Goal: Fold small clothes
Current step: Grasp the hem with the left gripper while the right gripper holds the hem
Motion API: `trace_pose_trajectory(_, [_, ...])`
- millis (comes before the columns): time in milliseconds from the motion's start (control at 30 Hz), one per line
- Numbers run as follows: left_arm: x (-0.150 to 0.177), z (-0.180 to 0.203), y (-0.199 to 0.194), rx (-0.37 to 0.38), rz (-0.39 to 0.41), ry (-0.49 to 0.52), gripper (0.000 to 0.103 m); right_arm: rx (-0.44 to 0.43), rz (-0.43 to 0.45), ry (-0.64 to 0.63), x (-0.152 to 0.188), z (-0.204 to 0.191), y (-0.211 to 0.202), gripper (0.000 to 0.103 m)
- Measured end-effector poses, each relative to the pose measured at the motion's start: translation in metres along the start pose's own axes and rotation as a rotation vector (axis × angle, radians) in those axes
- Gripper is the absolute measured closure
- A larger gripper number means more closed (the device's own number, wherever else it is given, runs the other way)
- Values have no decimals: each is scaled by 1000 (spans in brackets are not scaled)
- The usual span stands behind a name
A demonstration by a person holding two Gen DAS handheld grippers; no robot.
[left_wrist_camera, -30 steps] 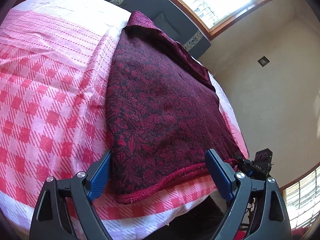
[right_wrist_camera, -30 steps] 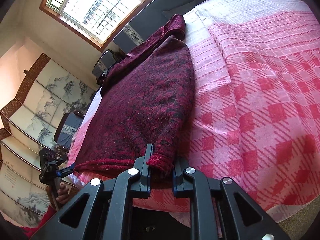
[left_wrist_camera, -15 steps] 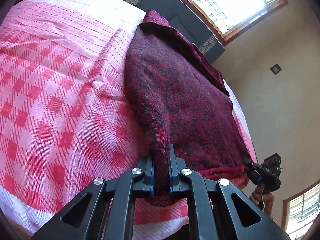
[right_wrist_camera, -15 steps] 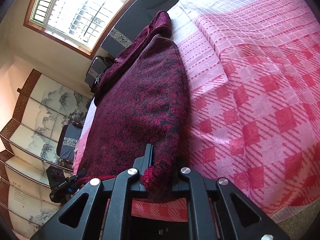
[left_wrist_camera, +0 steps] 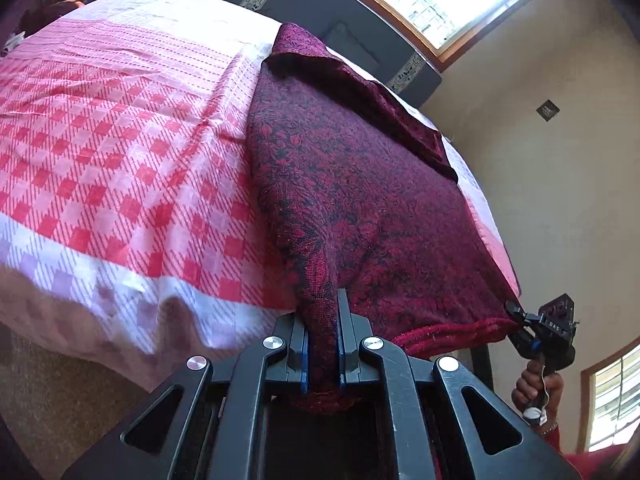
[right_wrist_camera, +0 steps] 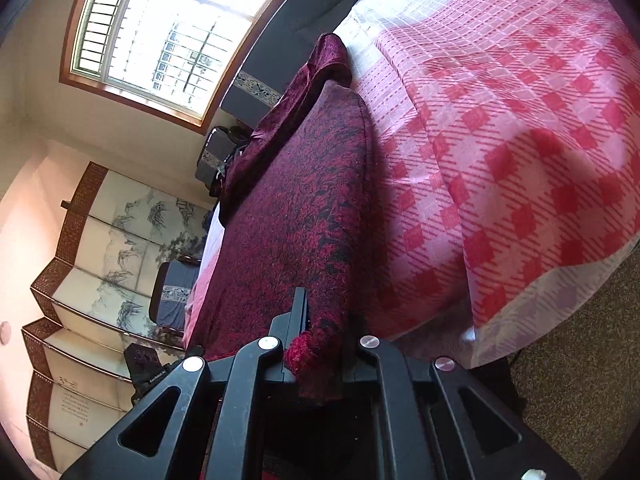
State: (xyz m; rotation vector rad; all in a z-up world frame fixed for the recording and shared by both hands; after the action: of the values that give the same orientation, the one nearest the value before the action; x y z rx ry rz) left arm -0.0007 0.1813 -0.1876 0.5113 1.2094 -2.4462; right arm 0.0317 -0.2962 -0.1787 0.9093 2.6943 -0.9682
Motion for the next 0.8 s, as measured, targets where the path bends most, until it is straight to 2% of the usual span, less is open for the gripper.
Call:
trace_pose_trajectory(233, [39, 10, -29, 0, -39, 31, 93, 6, -15, 41, 43, 3, -32, 95])
trace_pose_trajectory(400, [42, 30, -41, -19, -38, 113, 93, 3, -4, 67, 61, 0, -56, 95])
trace_pose_trajectory(600, [24, 50, -52, -98, 65, 220, 93, -42, 9, 63, 54, -13, -58, 94])
trace_pose_trajectory(800, [-9, 73, -55, -139, 179, 294, 93, -59, 29, -19, 21, -46, -56, 95])
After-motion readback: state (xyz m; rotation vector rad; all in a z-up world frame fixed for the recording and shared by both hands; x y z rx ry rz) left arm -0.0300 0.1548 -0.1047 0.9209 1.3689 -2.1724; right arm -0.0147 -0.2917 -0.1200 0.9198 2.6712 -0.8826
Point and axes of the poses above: each gripper's, at about its wrist camera, not at the fingertips, and y roughly the way its jaws point, z to its right, x to its underside, the point moved 9 cm from there along y, roughly the way its jaws point, and after that the axes turned 1 degree about y, right-handed, at the moved point
